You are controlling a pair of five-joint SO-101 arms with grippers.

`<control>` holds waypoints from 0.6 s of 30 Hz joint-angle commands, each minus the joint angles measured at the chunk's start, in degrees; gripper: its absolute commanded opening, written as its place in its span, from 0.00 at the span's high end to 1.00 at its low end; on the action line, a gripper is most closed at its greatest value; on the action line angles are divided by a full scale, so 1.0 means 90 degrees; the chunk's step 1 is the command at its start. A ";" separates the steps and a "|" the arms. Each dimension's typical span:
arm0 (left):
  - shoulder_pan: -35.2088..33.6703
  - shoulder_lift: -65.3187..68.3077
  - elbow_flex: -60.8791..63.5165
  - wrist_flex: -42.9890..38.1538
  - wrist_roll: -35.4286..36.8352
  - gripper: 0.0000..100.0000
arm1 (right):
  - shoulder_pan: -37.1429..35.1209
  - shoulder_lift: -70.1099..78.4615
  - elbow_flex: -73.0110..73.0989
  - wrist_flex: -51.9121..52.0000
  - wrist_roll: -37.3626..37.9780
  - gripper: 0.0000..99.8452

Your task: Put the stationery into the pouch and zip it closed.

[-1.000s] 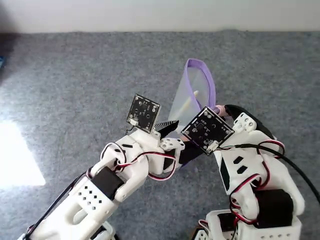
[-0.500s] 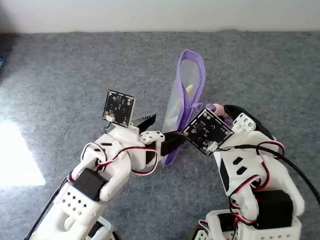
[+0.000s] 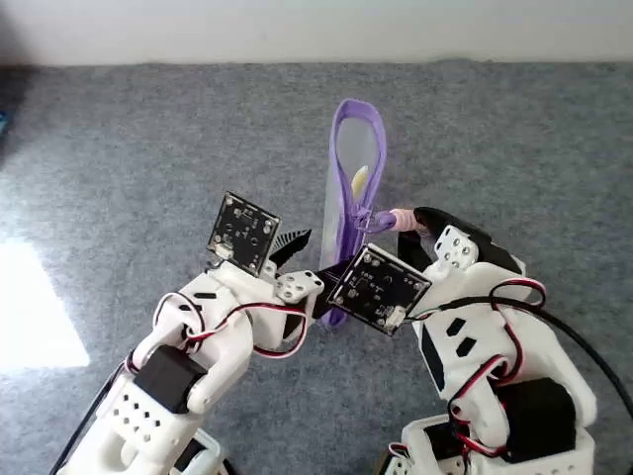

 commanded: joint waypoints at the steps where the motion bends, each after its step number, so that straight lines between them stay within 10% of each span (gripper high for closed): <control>1: 0.0361 -0.0107 -0.0396 -0.0176 -0.0049 0.78 | -0.0103 -0.0015 -0.0352 -0.0161 0.0049 0.99; 18: 0.0547 -0.0049 0.0005 -0.0850 0.0635 0.78 | -0.0122 -0.0044 -0.0352 -0.0112 0.0039 0.99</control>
